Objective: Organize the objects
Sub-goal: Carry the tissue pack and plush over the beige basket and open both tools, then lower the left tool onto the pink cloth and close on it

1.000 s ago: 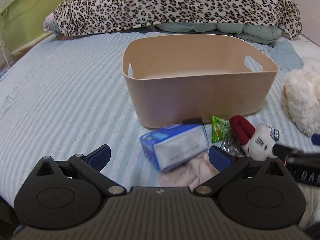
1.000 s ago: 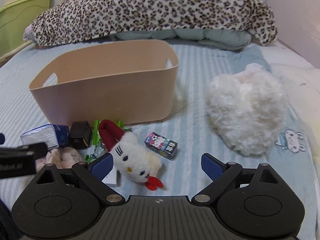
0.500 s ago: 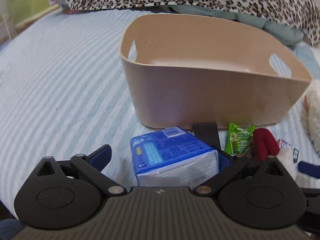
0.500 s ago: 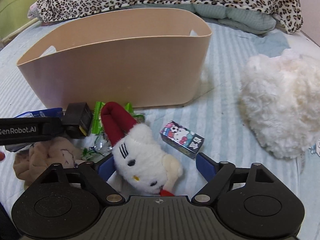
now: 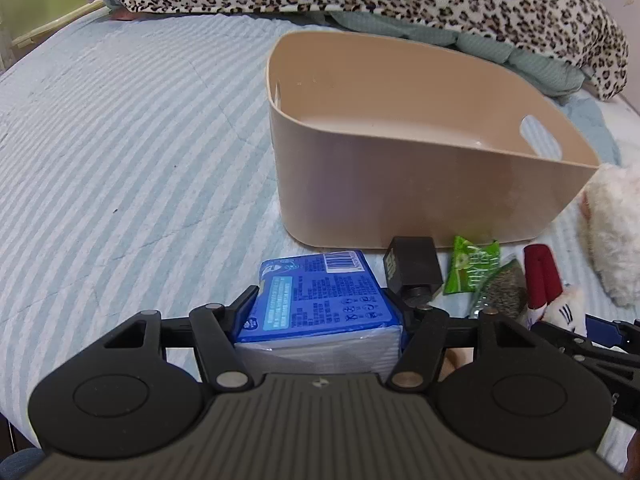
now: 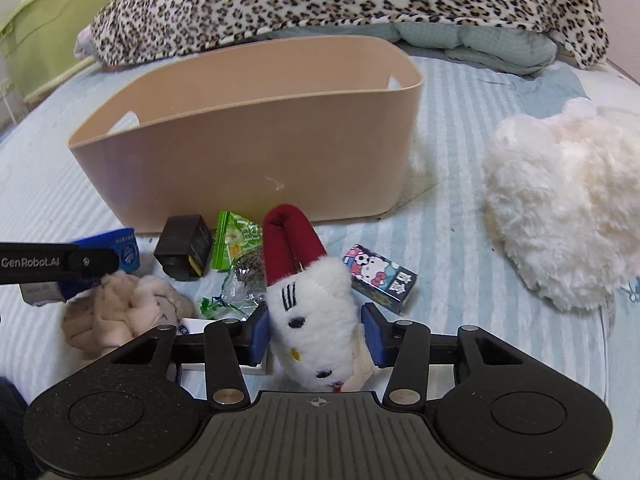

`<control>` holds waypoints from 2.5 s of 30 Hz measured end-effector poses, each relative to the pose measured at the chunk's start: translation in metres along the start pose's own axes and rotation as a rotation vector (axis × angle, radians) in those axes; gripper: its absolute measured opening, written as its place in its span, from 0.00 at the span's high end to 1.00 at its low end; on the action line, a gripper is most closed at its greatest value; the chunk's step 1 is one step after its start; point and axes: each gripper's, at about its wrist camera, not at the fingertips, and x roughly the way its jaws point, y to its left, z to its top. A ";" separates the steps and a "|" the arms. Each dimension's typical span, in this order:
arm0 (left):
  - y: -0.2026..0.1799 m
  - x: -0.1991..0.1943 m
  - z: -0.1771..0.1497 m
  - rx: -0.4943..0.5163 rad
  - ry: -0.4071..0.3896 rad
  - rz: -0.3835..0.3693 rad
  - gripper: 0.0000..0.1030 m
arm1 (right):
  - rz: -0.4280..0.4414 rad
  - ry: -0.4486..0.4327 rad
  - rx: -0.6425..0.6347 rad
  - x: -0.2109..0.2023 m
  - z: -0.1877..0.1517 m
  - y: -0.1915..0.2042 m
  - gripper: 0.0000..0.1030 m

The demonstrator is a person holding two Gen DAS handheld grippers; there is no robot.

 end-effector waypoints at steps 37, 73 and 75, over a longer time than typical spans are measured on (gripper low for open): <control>-0.045 -0.011 0.111 0.143 -0.331 0.122 0.38 | -0.053 -0.227 0.004 0.015 0.134 0.024 0.58; -0.020 -0.061 0.038 0.178 -0.250 0.053 0.03 | -0.092 -0.216 -0.049 -0.074 0.029 0.021 0.00; -0.019 -0.063 0.029 0.178 -0.238 0.050 0.03 | -0.091 -0.200 -0.045 -0.074 0.022 0.019 0.00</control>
